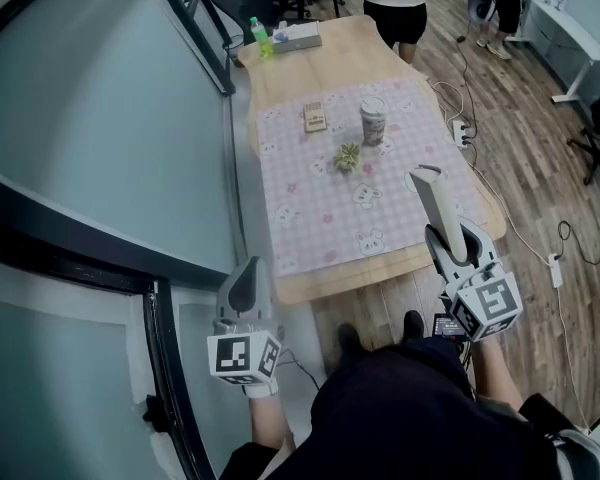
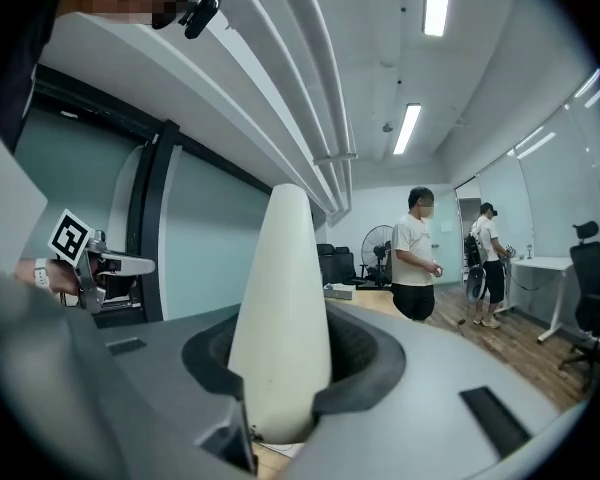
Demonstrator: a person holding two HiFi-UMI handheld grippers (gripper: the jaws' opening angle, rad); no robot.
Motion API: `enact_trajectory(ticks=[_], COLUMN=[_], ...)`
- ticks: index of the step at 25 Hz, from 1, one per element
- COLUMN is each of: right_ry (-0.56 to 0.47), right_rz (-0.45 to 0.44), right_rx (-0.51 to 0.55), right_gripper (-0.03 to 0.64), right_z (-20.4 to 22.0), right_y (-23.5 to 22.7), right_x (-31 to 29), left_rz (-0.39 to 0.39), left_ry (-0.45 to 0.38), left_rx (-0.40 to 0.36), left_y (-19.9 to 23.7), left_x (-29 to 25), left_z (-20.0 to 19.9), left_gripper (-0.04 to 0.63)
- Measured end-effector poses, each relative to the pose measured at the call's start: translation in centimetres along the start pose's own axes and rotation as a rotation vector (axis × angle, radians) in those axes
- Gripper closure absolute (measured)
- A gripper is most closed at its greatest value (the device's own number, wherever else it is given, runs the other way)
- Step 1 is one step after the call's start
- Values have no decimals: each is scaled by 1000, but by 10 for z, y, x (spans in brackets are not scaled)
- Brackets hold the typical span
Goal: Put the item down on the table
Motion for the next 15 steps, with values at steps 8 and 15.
enact_trajectory(ticks=[8, 15], right_ry=[-10, 14], right_rz=[44, 91], right_rx=[-20, -17], right_gripper=[468, 468], right_z=[-3, 6], right_y=[30, 34], right_x=[-7, -9], left_rz=[39, 52], left_ry=[-13, 7], left_rx=[15, 10], left_y=[25, 41], left_x=[11, 3], left_z=[11, 17], left_gripper=[595, 595])
Point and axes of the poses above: the fingertips, and each gripper's own axes: x backward along the fingers, y to its left, z out of its underside, the point moved 10 cm from there along x, backward along the fingers, and after that the axes turned 1 degree about y, right-handed, at the moved point
